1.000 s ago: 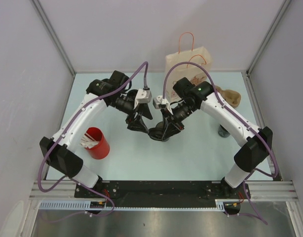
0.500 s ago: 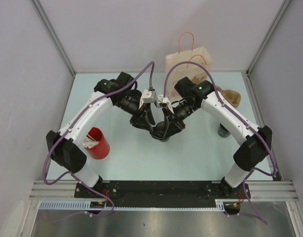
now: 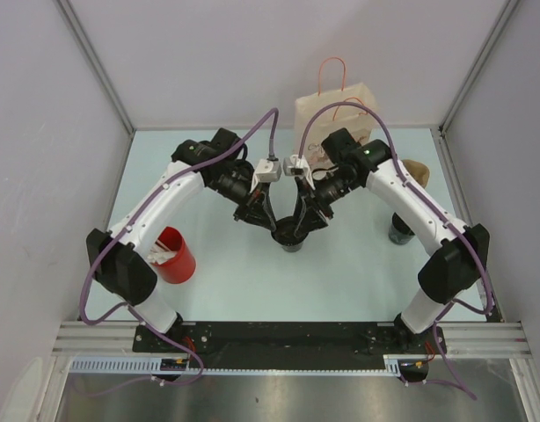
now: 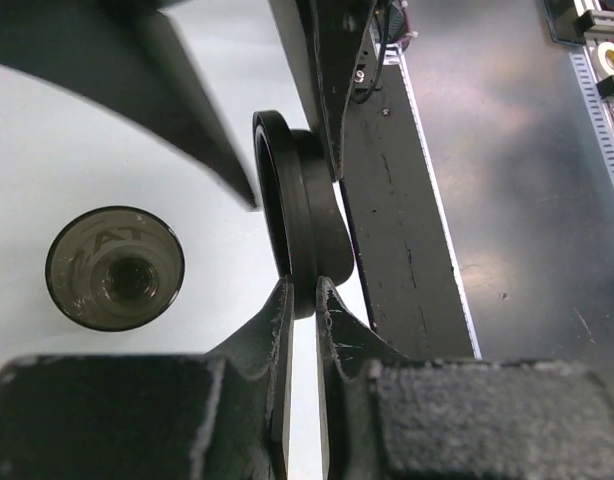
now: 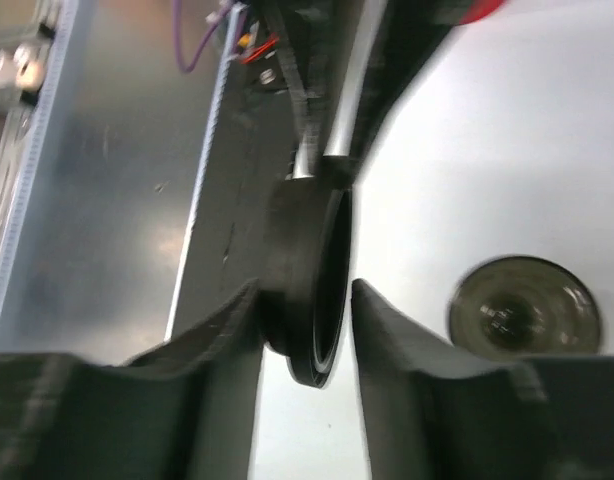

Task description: Pack the takeout coffee

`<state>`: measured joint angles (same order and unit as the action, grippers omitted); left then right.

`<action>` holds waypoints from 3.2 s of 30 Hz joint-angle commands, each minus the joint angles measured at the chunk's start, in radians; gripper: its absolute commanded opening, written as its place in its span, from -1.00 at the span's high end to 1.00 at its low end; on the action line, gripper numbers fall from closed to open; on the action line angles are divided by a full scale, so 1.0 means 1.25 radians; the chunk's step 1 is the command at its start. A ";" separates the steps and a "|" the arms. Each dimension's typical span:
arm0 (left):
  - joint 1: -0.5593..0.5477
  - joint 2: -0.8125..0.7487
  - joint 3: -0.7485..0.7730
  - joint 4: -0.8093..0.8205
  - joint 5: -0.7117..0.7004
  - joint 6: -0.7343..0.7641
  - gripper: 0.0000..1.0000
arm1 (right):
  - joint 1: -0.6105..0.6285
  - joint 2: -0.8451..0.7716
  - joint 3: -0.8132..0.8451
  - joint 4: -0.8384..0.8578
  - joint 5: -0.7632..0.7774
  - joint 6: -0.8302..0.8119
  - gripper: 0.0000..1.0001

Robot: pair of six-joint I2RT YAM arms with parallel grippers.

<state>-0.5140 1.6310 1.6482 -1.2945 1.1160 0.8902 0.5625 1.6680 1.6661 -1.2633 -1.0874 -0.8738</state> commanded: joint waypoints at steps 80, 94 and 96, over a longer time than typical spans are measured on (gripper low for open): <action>0.003 -0.202 -0.224 0.802 -0.617 -1.024 1.00 | -0.050 -0.061 -0.064 0.828 0.277 0.759 0.26; 0.005 -0.204 -0.232 0.837 -0.498 -1.042 0.97 | -0.038 -0.035 -0.057 0.833 0.302 0.755 0.67; 0.006 -0.204 -0.236 0.842 -0.488 -1.043 0.95 | -0.039 -0.036 -0.052 0.825 0.303 0.747 0.78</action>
<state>-0.4908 1.3968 1.3590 -0.2996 0.3805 -0.3752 0.5022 1.6188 1.5600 -0.2737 -0.7139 0.0715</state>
